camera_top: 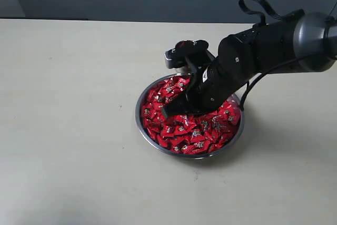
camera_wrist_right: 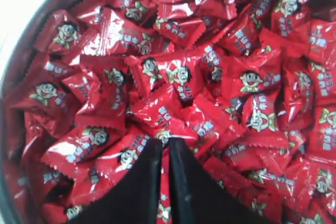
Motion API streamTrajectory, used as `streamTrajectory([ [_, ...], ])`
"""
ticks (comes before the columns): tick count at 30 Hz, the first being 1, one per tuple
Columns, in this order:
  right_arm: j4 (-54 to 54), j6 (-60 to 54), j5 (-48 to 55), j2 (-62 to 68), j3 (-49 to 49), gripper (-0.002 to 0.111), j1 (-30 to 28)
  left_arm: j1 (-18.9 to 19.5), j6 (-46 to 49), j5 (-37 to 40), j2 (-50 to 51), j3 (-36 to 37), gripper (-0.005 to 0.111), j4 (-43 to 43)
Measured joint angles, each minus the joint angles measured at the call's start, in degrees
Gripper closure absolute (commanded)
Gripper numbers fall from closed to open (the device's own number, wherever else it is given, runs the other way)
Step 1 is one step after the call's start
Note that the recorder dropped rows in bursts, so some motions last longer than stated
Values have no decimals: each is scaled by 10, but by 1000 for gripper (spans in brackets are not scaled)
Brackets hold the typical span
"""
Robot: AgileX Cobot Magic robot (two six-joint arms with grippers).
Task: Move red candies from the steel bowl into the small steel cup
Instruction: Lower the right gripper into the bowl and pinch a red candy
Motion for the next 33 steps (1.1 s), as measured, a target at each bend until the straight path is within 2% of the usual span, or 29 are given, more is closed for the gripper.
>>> streamTrajectory([
  [4,-1,0,22,0,0,79,0,0,0,0,0,0,106,0],
  [7,-1,3,24,0,0,74,0,0,0,0,0,0,106,0],
  [24,-1,15,-8,1,0,73,0,0,0,0,0,0,106,0],
  [33,-1,28,-14,45,0,74,0,0,0,0,0,0,106,0],
])
